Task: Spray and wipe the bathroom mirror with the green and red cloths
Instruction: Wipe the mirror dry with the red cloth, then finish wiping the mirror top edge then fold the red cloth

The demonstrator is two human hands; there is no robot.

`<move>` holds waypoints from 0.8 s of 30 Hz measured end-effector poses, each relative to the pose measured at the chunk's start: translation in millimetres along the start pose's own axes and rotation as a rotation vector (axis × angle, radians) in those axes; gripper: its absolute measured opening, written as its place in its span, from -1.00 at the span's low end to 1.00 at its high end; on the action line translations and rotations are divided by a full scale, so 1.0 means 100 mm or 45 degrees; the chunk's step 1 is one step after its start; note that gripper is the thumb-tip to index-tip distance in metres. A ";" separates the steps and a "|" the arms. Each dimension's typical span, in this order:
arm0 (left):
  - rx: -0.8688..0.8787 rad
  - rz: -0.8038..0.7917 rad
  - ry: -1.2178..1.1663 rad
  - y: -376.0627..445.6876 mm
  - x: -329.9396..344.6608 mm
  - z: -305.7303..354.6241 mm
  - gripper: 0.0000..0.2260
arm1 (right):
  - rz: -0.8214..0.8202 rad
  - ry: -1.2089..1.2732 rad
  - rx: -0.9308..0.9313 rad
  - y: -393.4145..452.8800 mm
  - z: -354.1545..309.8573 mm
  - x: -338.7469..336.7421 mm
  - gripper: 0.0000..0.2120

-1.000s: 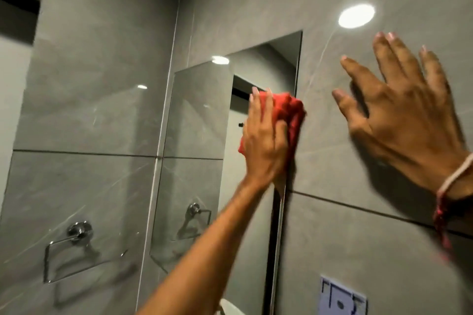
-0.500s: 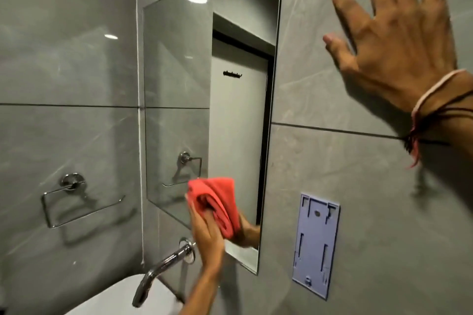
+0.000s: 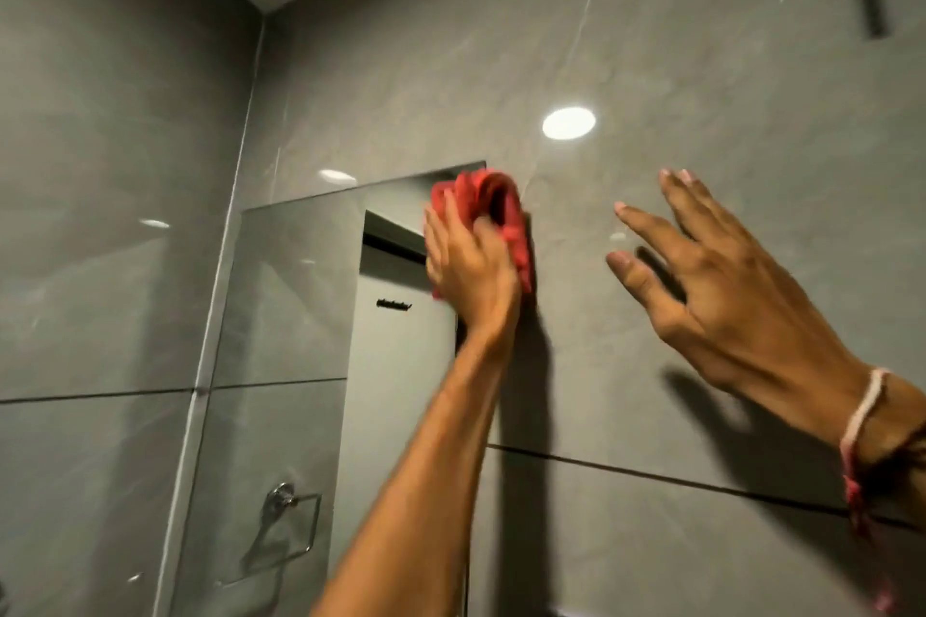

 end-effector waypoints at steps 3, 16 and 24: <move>0.304 -0.346 -0.109 0.49 0.34 0.50 -0.52 | 0.077 0.370 0.186 0.17 0.03 -0.25 -0.43; 0.636 -1.013 -0.454 -1.70 0.18 1.06 -0.04 | 0.239 1.333 0.752 -0.96 0.47 -0.93 -0.69; -0.978 -1.158 -0.869 -3.73 -0.60 0.58 -0.35 | 0.402 1.546 1.291 -3.20 0.61 -0.75 -0.87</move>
Point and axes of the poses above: each hand's wrist, its own y-axis towards the middle knuckle, its own x-axis out of the palm, z = x × y, the point moved 1 cm from there along y, towards the middle knuckle, and after that the axes turned 4 degrees about x, right-handed, at the moved point
